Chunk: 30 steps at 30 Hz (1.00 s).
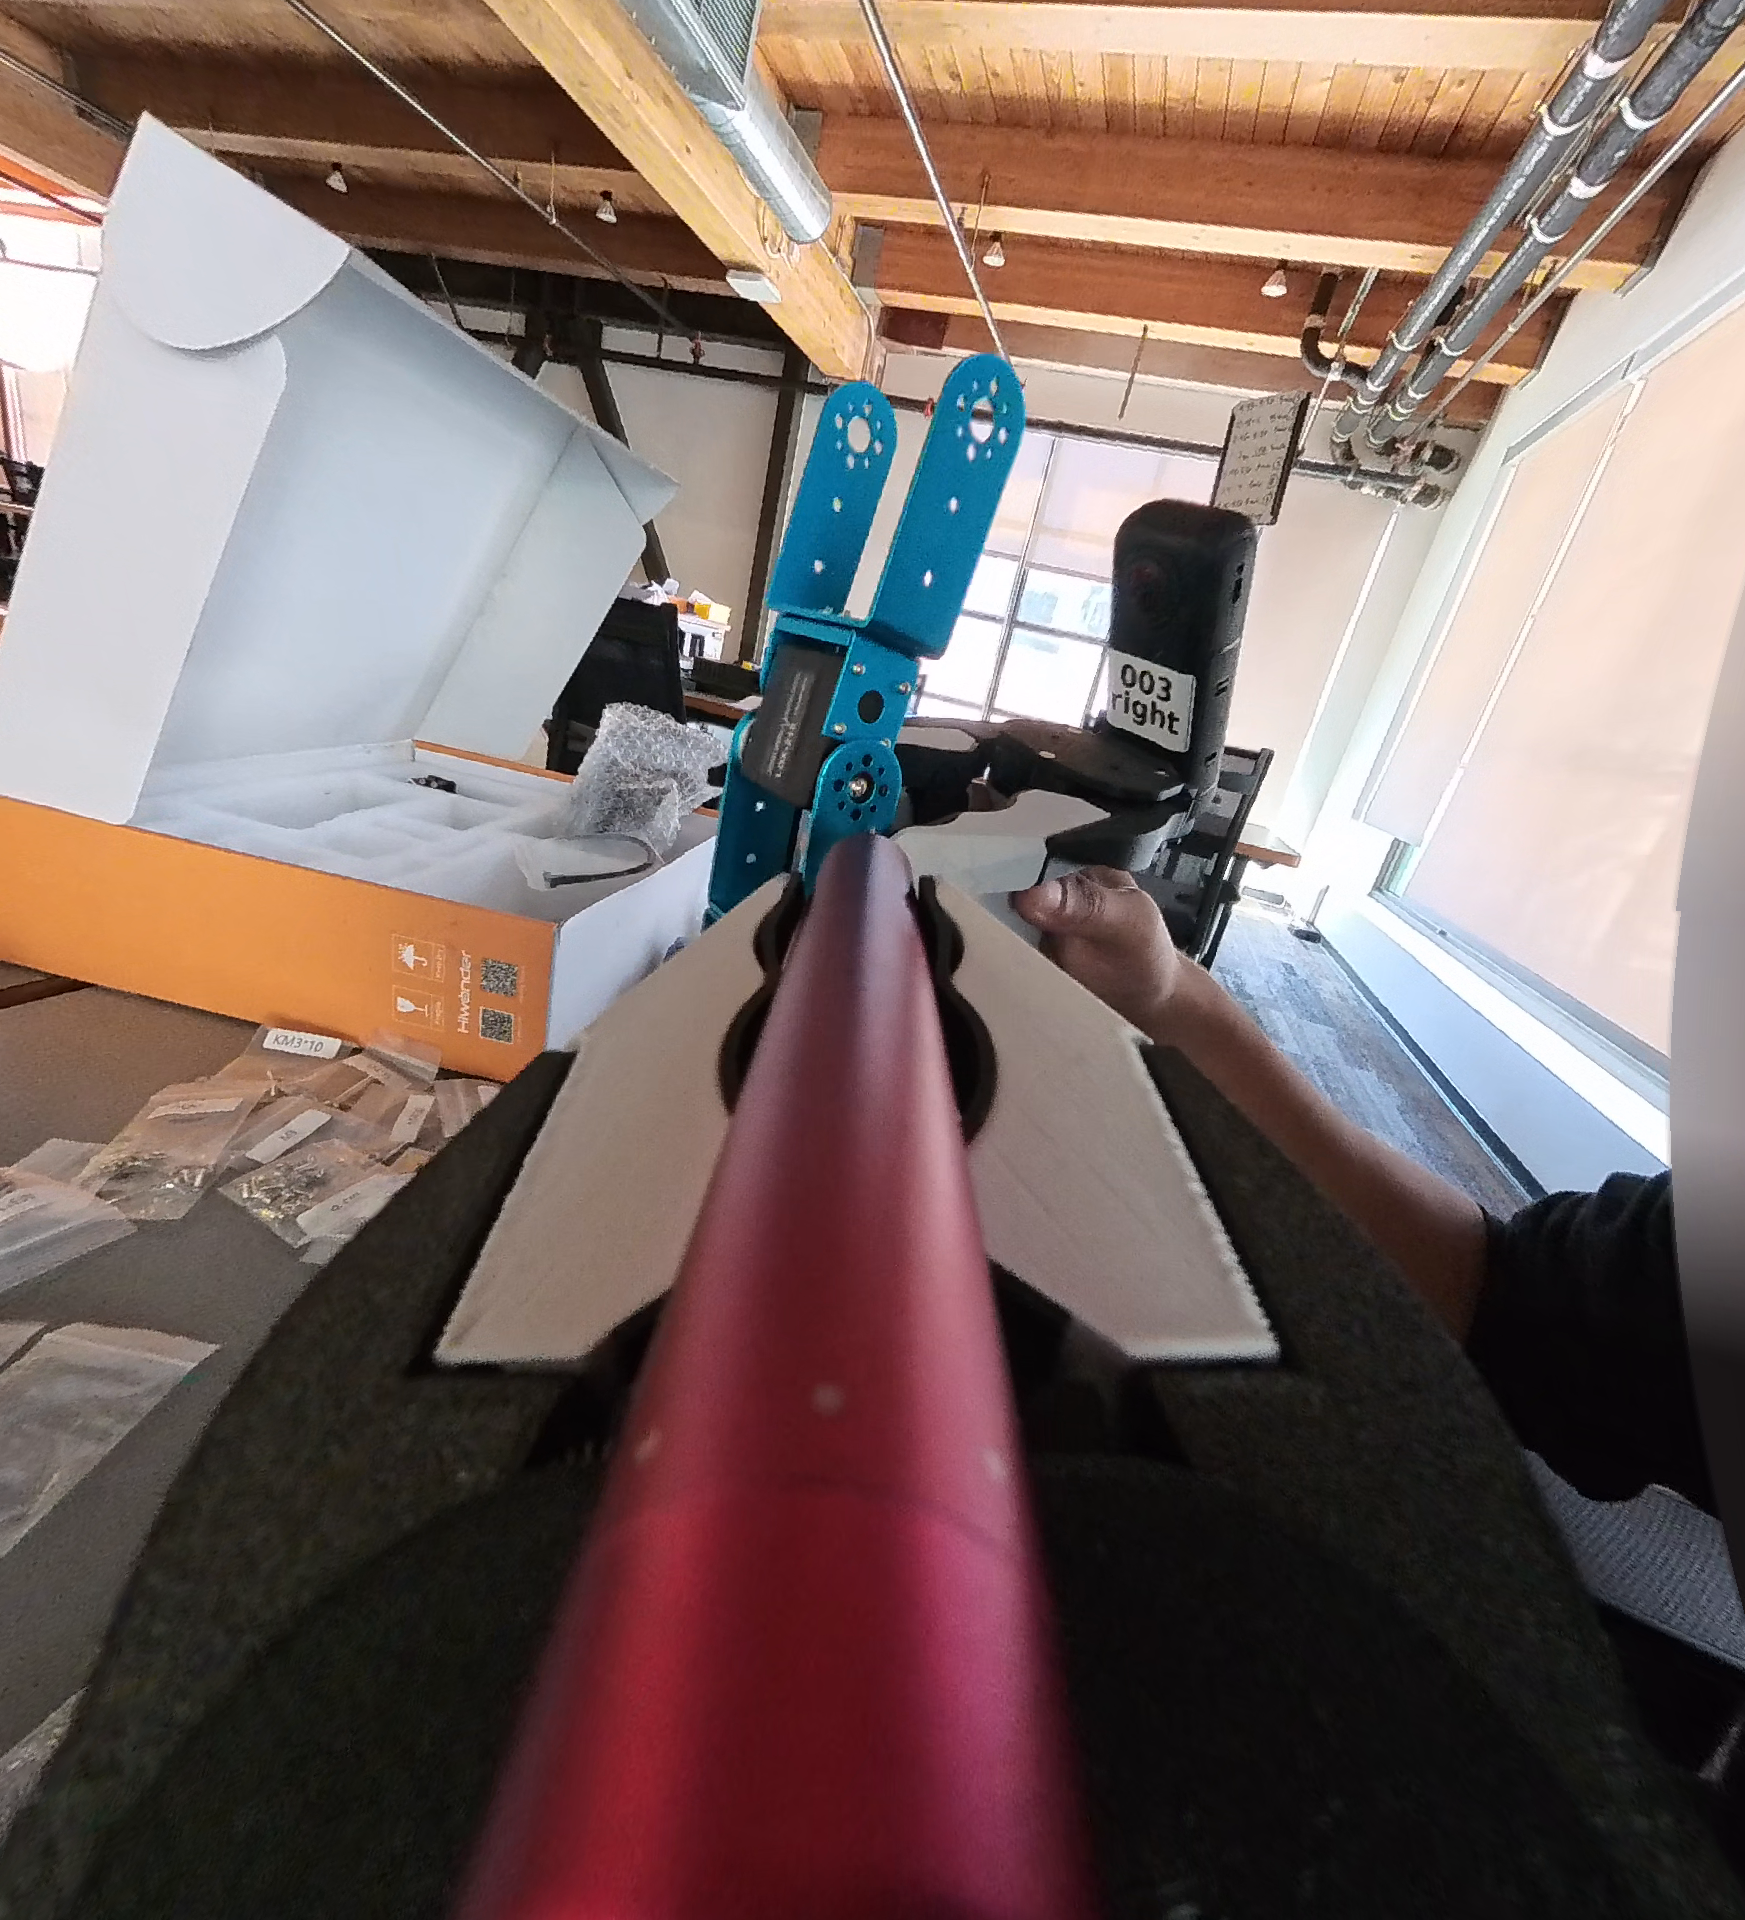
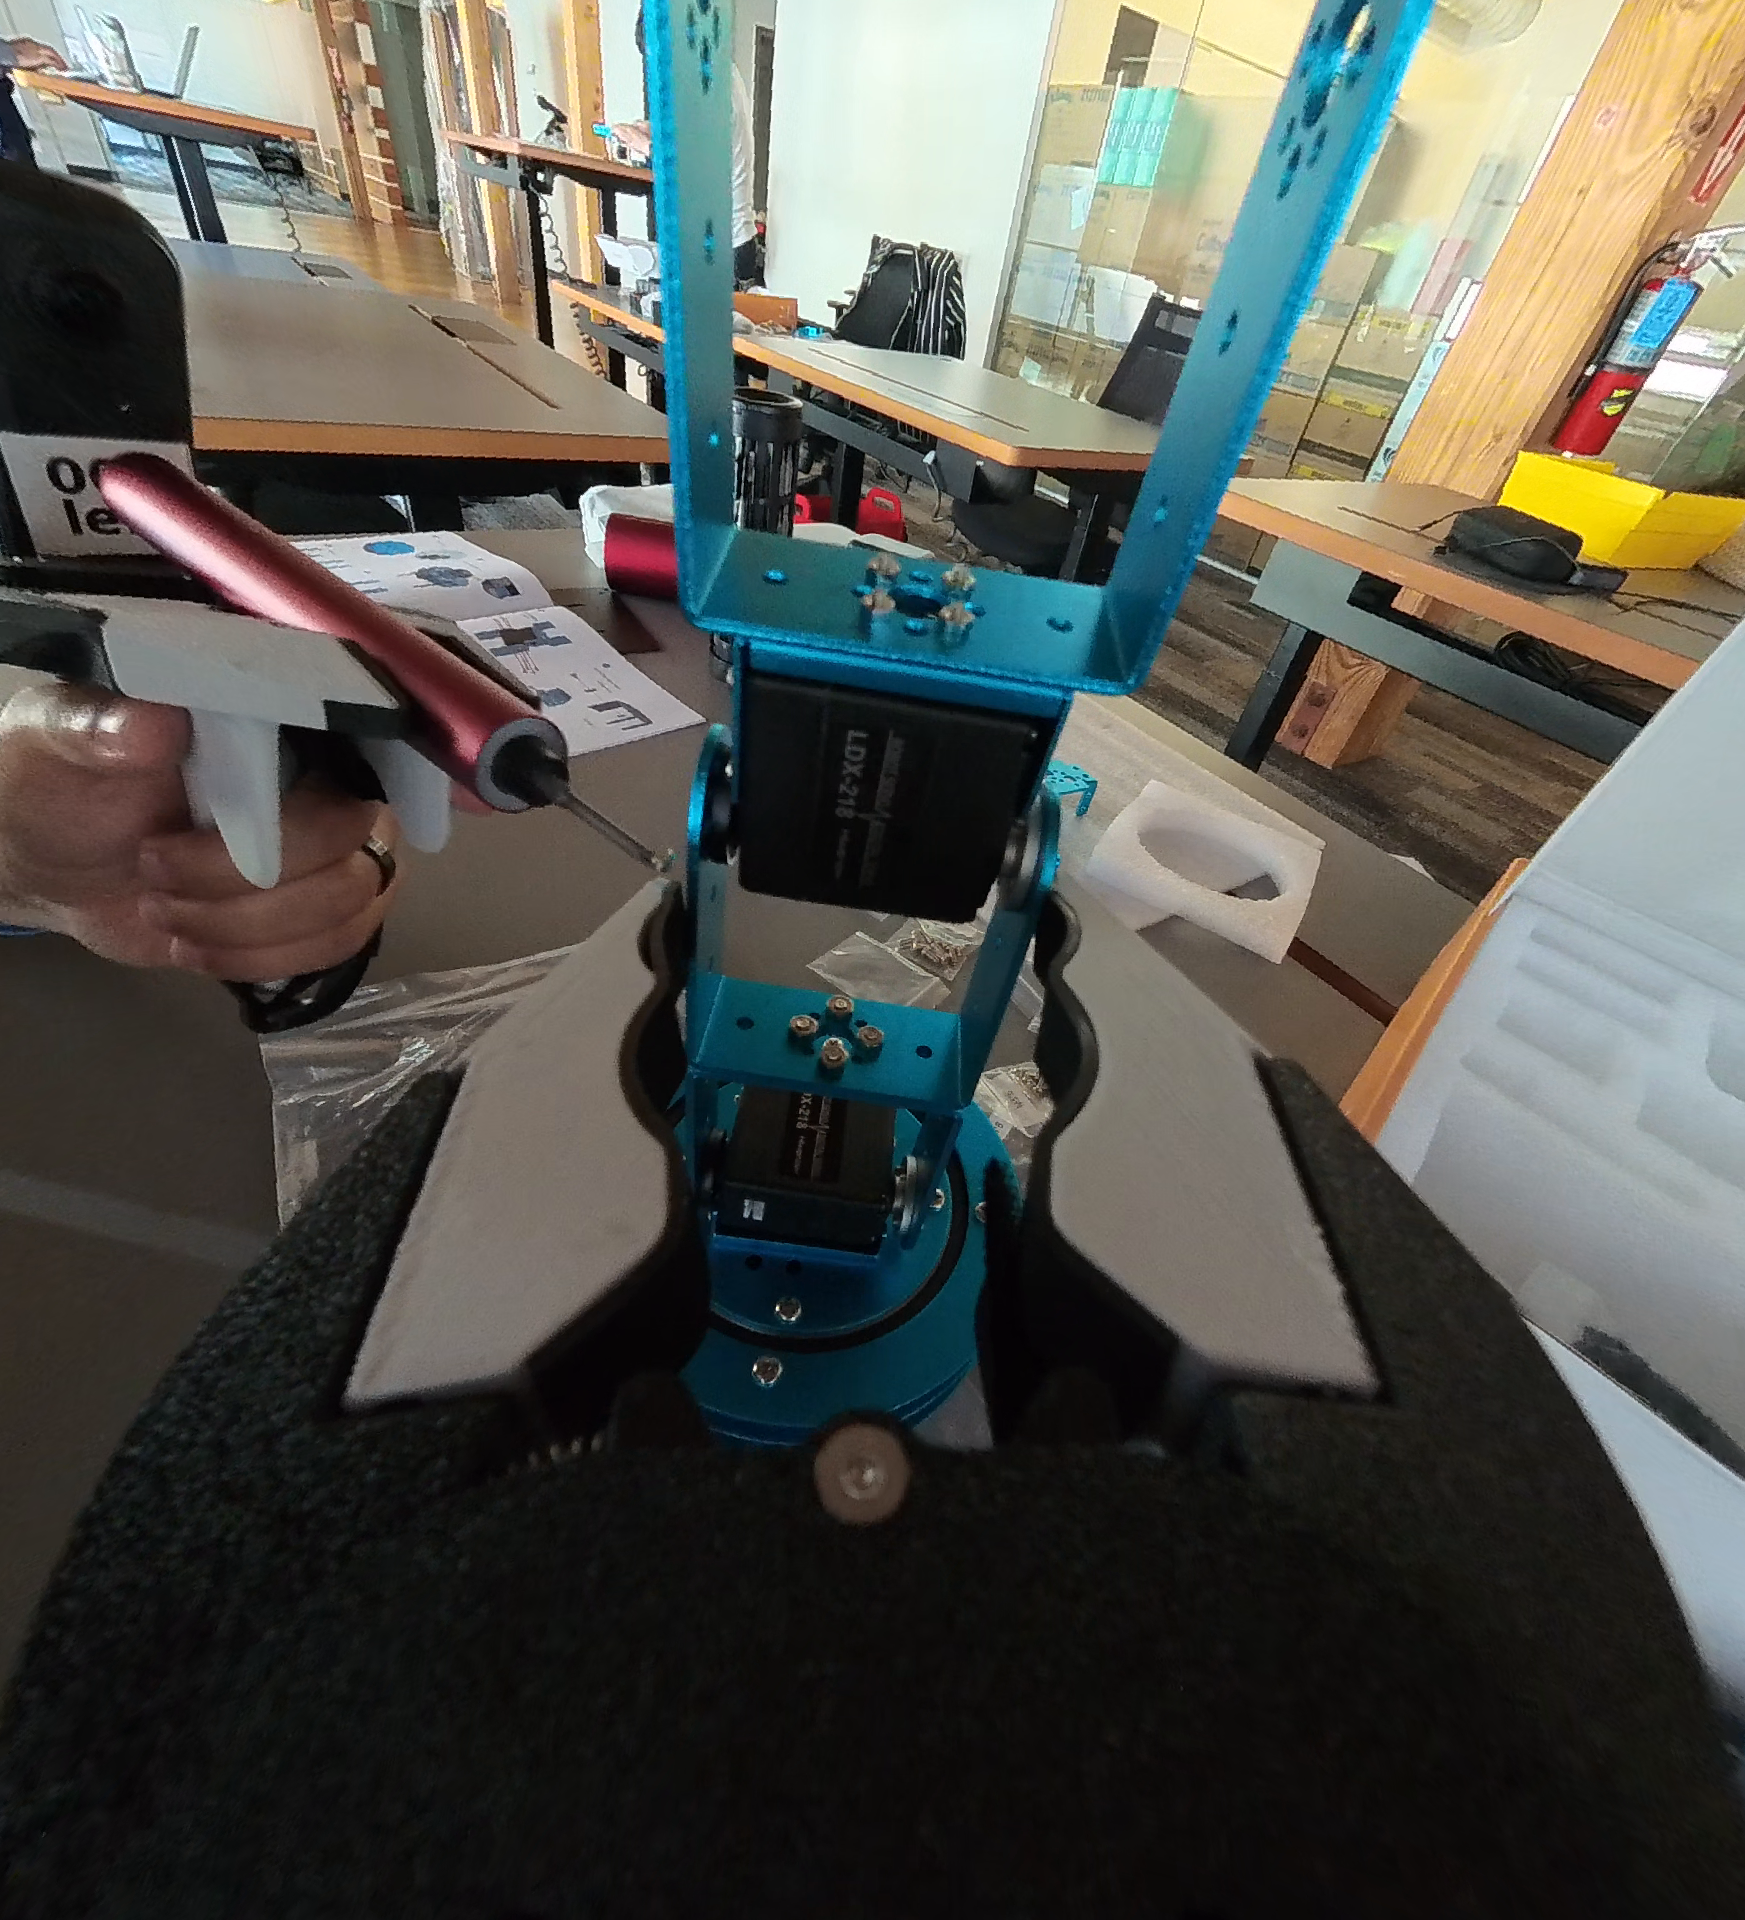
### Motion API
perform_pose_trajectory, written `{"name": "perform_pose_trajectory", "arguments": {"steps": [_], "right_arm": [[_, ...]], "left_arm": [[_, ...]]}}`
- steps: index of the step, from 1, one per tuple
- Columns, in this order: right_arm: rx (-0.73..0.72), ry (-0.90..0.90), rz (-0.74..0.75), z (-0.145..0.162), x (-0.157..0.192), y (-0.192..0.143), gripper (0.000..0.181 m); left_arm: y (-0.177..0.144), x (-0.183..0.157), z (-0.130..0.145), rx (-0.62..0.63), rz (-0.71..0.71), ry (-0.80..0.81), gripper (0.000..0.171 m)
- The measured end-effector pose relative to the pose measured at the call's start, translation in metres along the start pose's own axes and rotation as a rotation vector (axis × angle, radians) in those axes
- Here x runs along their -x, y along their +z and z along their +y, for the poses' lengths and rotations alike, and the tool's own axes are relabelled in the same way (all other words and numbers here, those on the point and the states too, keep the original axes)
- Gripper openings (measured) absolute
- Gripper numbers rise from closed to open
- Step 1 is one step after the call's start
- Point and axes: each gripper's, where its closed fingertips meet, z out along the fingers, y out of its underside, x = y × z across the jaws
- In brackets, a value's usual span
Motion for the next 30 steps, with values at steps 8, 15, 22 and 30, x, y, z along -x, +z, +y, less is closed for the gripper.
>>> {"name": "perform_pose_trajectory", "arguments": {"steps": [8, 15, 22, 30], "right_arm": [[0.021, -0.051, 0.015, 0.002, 0.0, -0.004, 0.068], [-0.063, -0.462, 0.145, -0.023, 0.005, -0.042, 0.058], [-0.142, -0.7, 0.109, -0.019, 0.051, -0.037, 0.047], [-0.122, -0.703, 0.081, -0.01, 0.063, -0.025, 0.046]], "left_arm": [[-0.002, 0.001, -0.004, -0.016, 0.001, 0.005, 0.022], [-0.007, -0.001, -0.011, -0.023, 0.027, -0.012, 0.022], [-0.007, -0.008, -0.009, 0.006, 0.055, 0.032, 0.022], [-0.005, -0.013, -0.006, 0.014, 0.059, 0.052, 0.022]]}}
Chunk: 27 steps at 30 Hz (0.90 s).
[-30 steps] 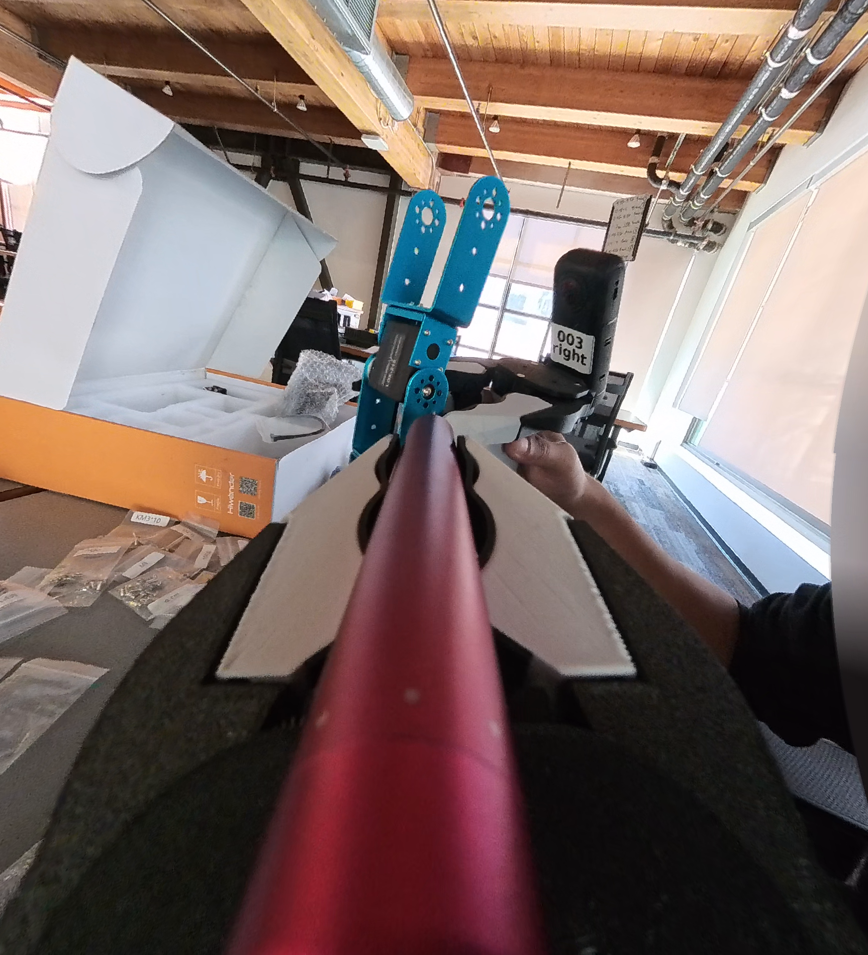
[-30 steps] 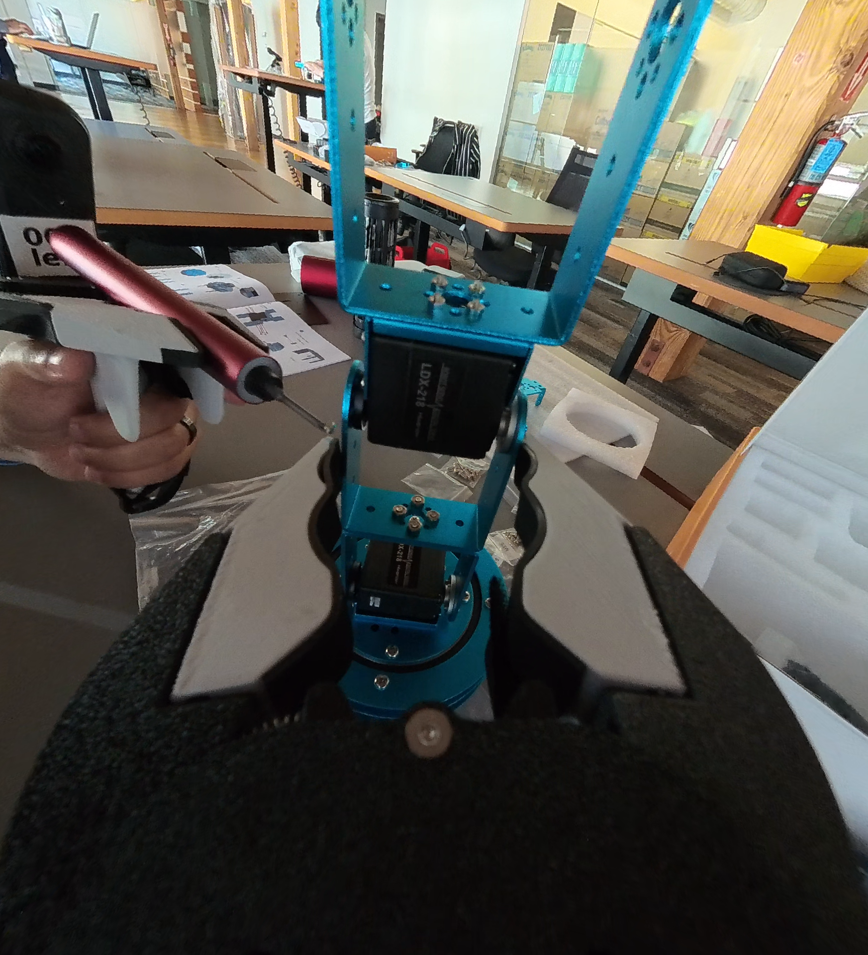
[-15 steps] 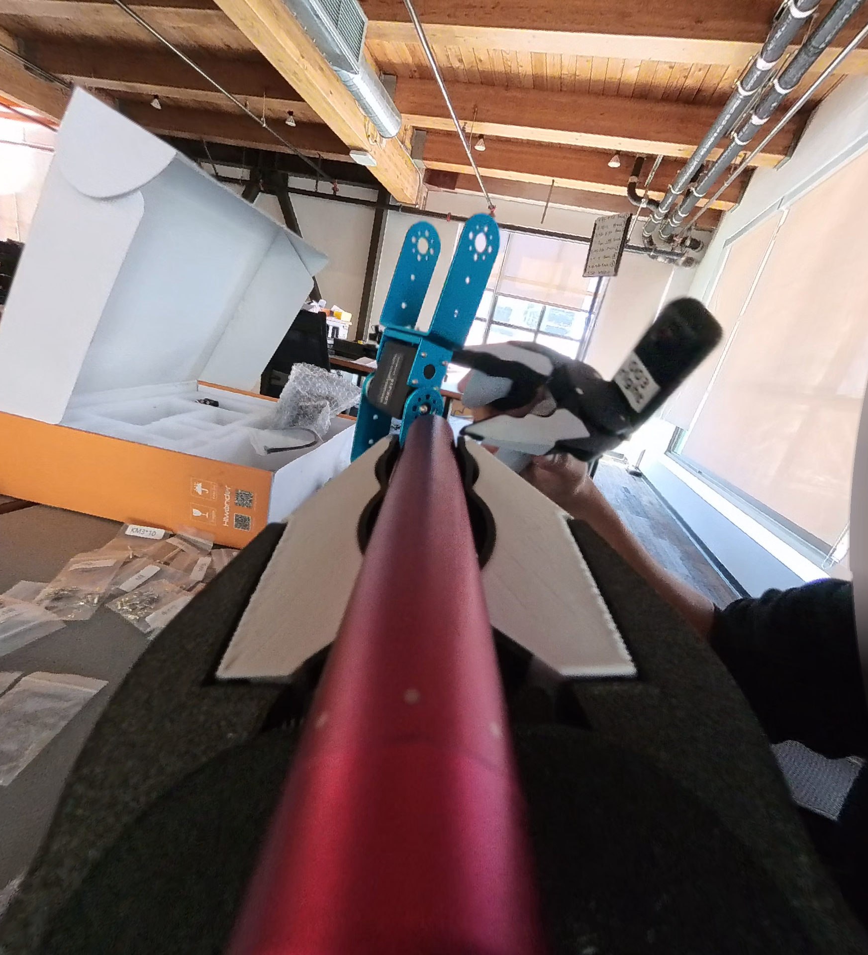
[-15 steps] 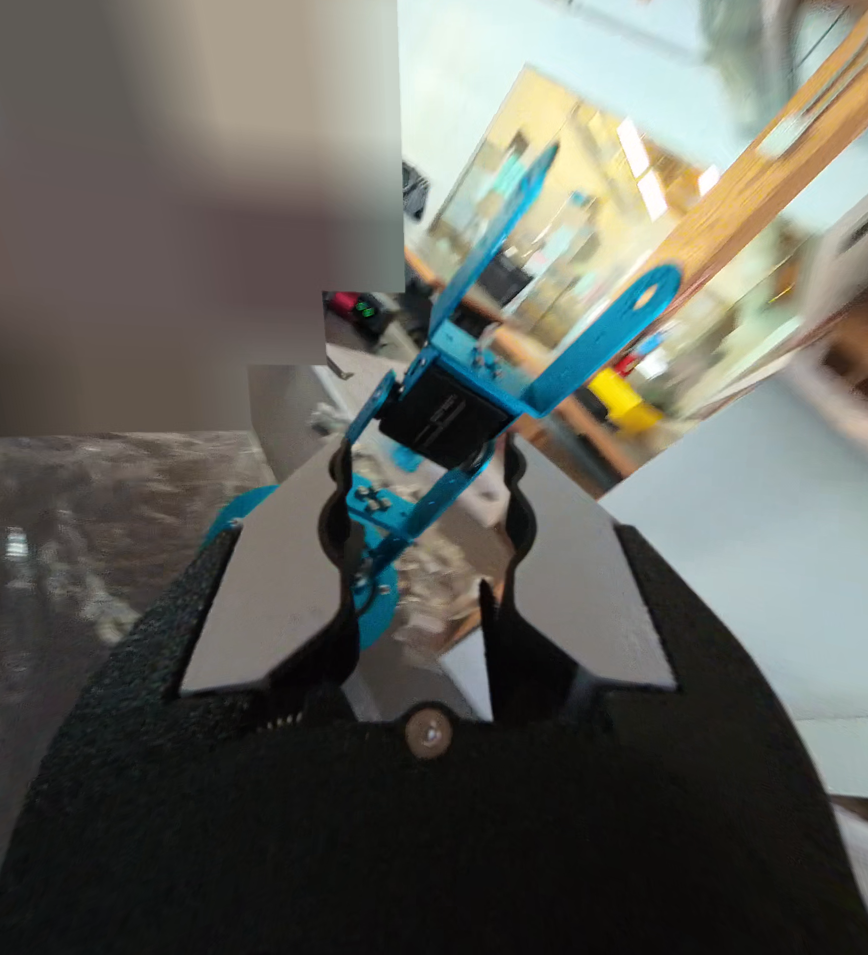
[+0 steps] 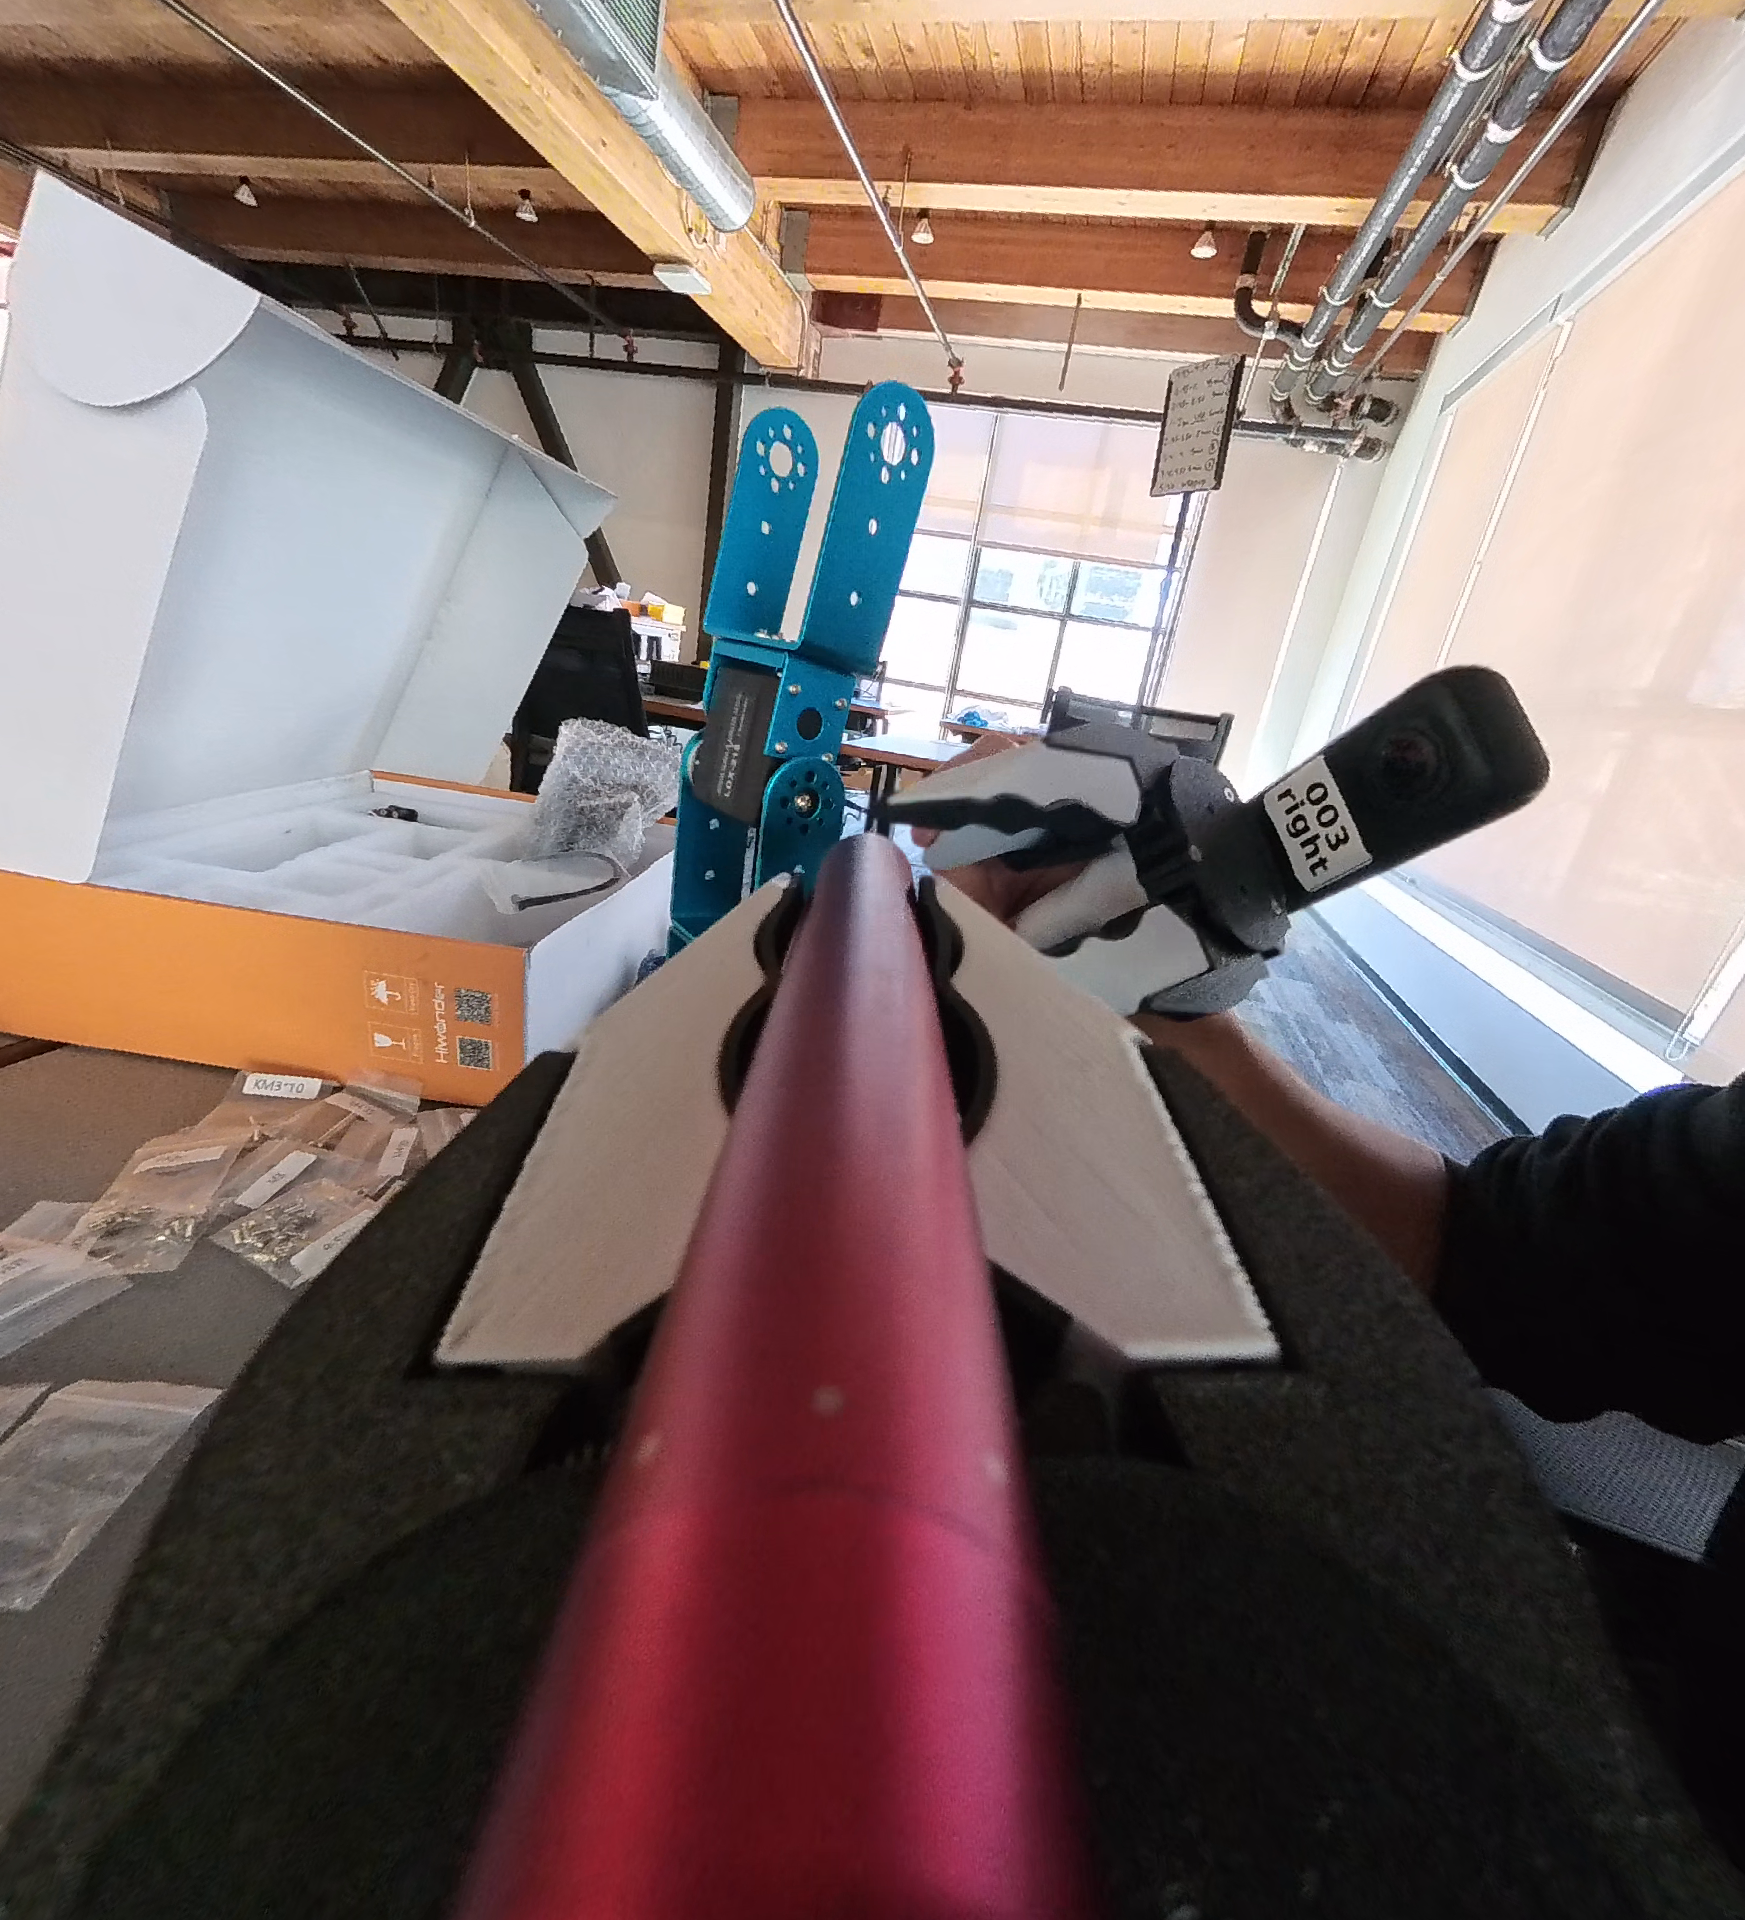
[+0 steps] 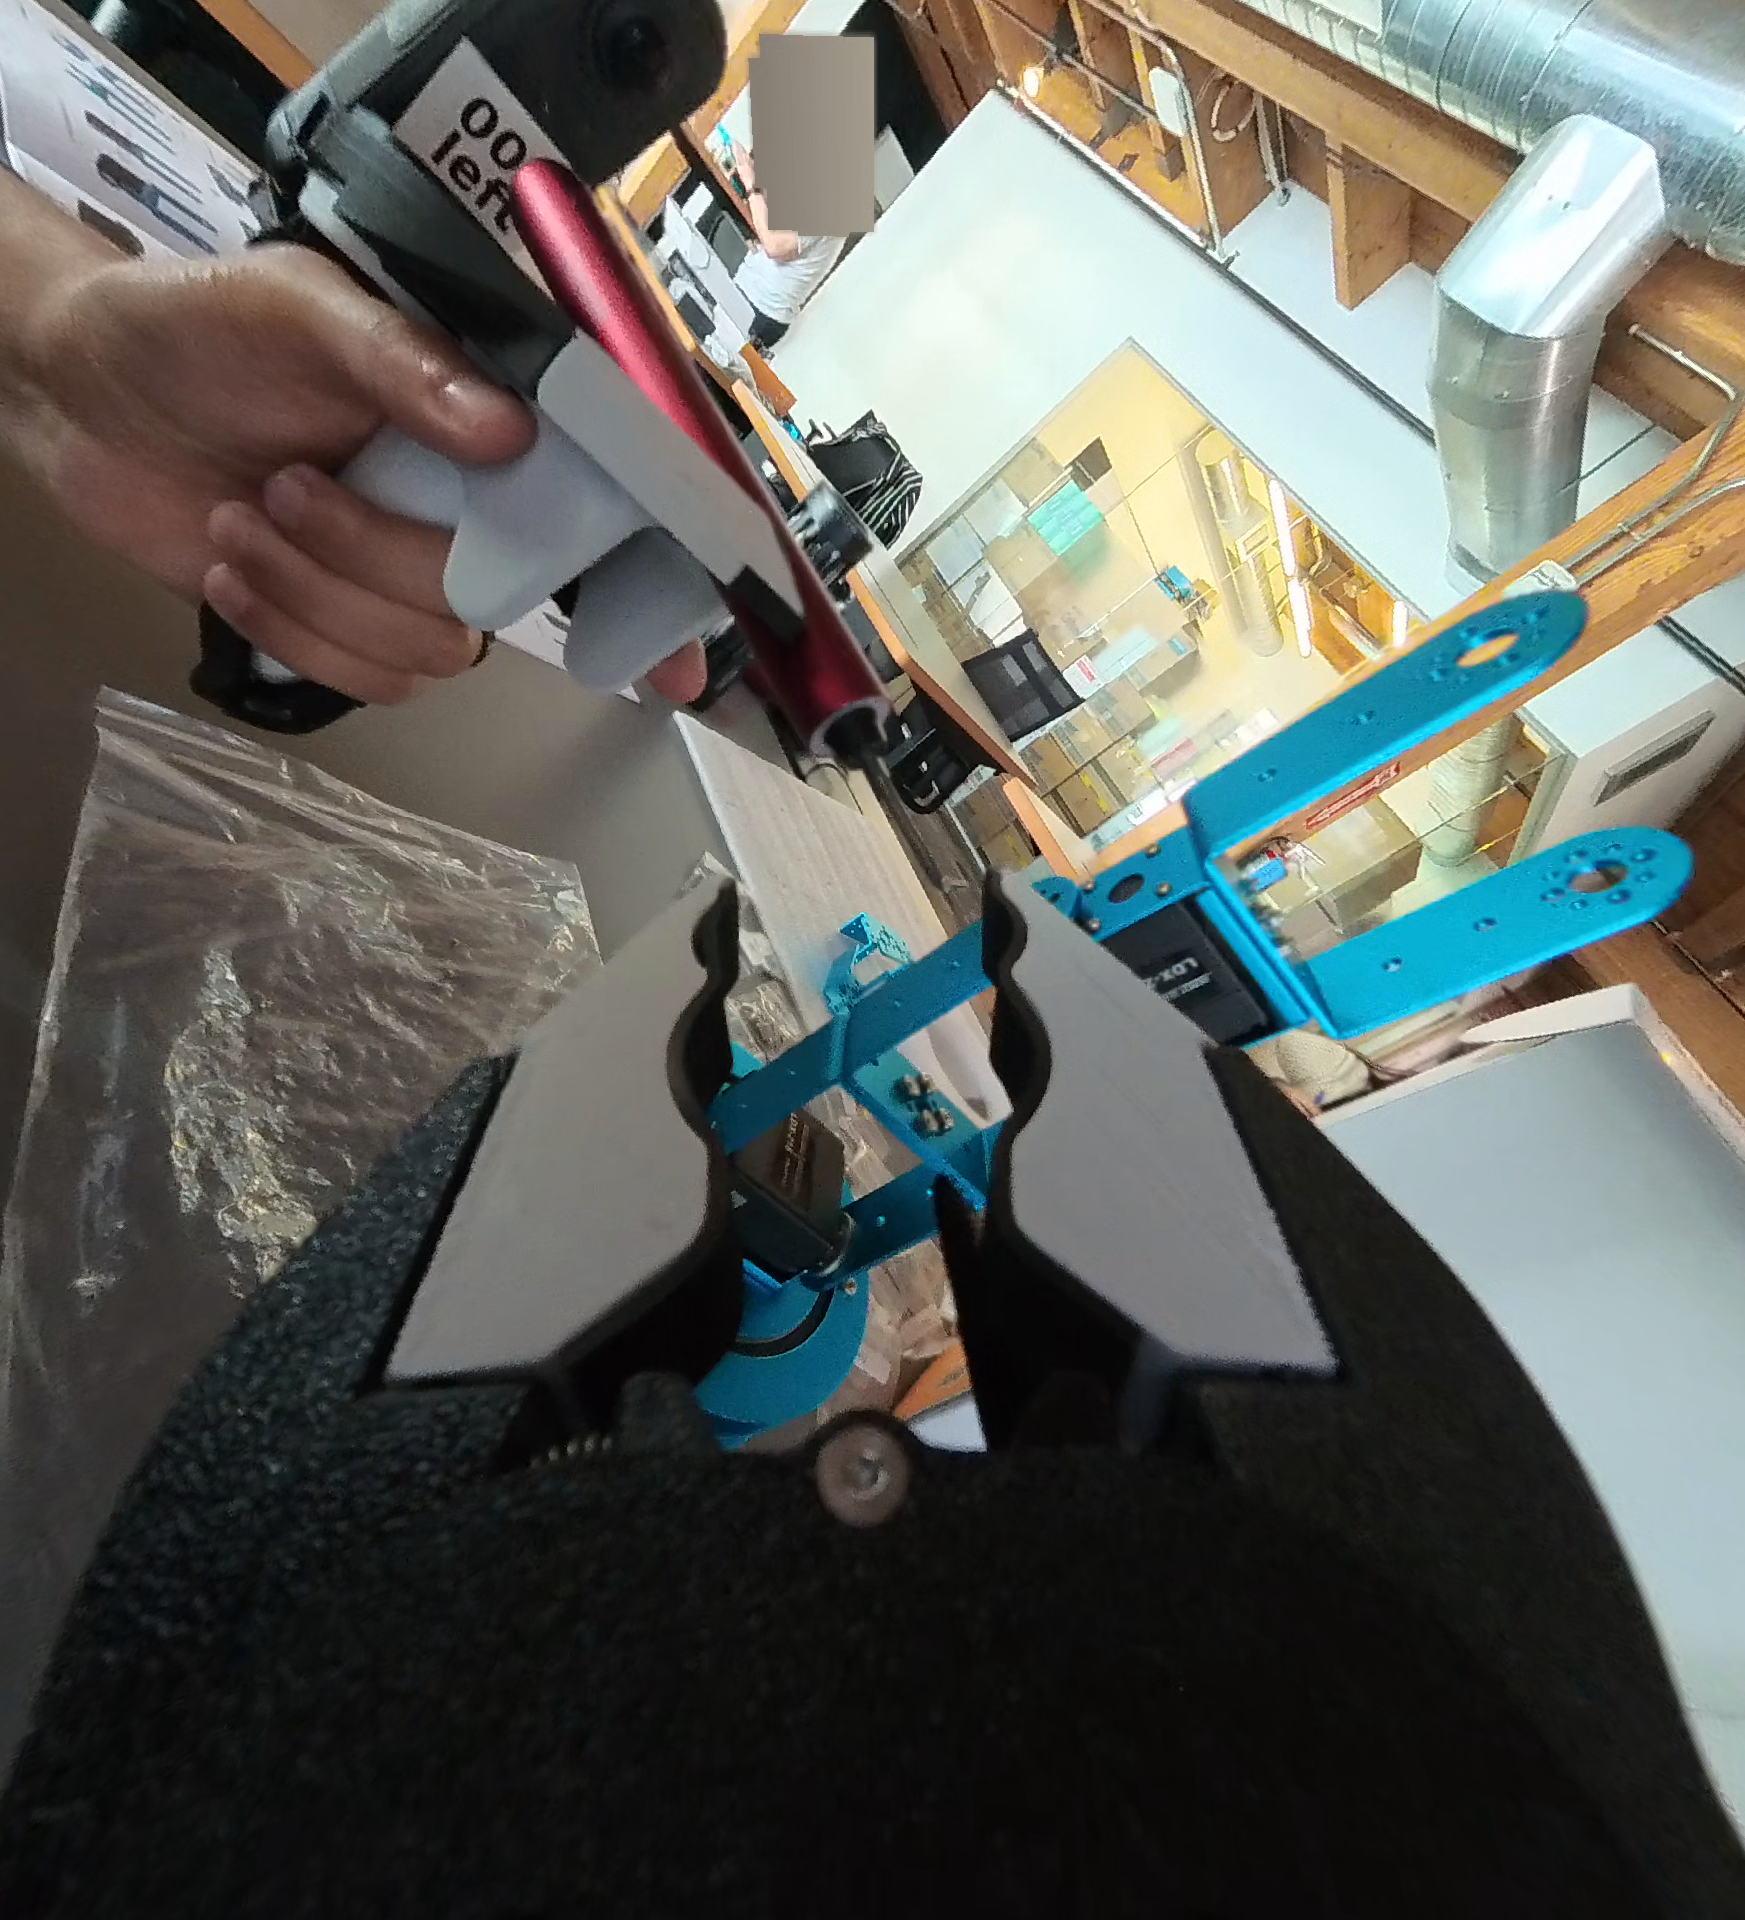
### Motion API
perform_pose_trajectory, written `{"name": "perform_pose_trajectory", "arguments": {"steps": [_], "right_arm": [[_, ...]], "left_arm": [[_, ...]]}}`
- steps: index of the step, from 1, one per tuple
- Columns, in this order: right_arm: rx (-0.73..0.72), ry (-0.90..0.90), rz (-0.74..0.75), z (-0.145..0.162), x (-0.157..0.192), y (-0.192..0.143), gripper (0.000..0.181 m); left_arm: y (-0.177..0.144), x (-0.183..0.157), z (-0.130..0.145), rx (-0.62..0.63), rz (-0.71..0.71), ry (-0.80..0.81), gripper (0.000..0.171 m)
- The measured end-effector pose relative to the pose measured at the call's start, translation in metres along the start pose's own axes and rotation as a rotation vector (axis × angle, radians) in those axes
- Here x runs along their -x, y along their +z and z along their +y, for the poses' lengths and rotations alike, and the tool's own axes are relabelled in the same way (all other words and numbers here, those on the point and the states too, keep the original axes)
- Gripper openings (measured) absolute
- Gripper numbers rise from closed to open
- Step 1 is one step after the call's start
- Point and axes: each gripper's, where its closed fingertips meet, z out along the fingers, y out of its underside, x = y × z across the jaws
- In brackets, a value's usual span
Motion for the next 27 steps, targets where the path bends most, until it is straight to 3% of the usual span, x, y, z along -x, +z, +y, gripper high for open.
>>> {"name": "perform_pose_trajectory", "arguments": {"steps": [27], "right_arm": [[0.012, -0.007, 0.036, 0.0021, -0.002, 0.0035, 0.042]], "left_arm": [[-0.0005, -0.0012, -0.0021, -0.005, 0.002, 0.007, 0.022]]}}
